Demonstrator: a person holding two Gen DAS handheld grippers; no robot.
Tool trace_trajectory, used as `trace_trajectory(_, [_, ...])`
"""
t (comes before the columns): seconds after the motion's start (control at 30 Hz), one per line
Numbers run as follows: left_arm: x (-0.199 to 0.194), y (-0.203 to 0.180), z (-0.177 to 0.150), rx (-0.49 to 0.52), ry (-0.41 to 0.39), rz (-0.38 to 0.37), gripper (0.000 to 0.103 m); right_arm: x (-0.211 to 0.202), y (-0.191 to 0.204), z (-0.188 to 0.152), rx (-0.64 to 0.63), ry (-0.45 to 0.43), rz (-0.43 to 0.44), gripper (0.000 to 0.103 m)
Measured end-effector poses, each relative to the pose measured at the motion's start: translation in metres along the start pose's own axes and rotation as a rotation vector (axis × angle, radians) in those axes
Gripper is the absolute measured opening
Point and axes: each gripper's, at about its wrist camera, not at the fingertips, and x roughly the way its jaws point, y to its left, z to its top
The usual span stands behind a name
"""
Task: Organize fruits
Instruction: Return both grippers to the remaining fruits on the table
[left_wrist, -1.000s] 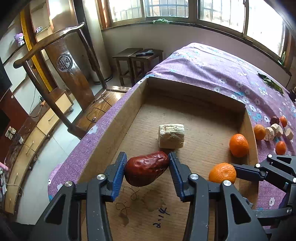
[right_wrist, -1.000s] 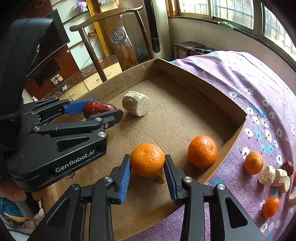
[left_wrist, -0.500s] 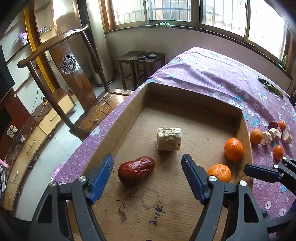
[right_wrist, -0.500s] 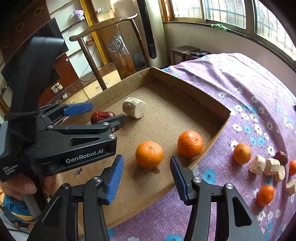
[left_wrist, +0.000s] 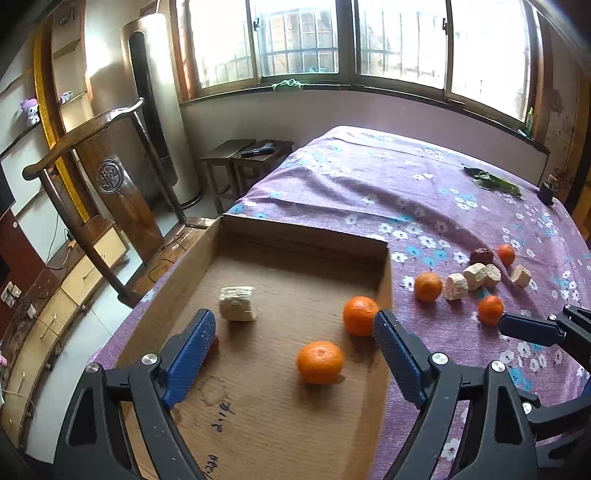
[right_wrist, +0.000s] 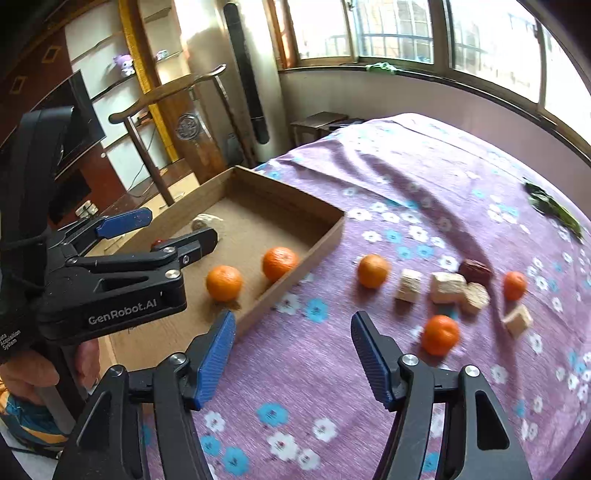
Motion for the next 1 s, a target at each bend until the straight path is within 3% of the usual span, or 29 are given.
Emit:
trace_trajectory(0.37, [-0.005,-0.069,-0.005,0.093,0.003,-0.104,0.087,-0.037,-0.051,-0.032,0.107,-0.017,-0.082,0.073])
trace_trajectory(0.57, [0.011,-0.089,-0.009,0.102,0.075,-0.205,0.087,-0.042,-0.082,-0.048,0.165,-0.014,-0.105,0.073])
trace_trajectory(0.77, [0.024,-0.096,-0.010,0.101,0.105,-0.215,0.087,-0.033,-0.095,-0.047,0.173,-0.016,-0.123,0.073])
trace_trajectory(1.0, [0.034,-0.086,-0.002,0.104,0.101,-0.170,0.087,0.002,-0.097,-0.029,0.127,0.022,-0.125,0.071])
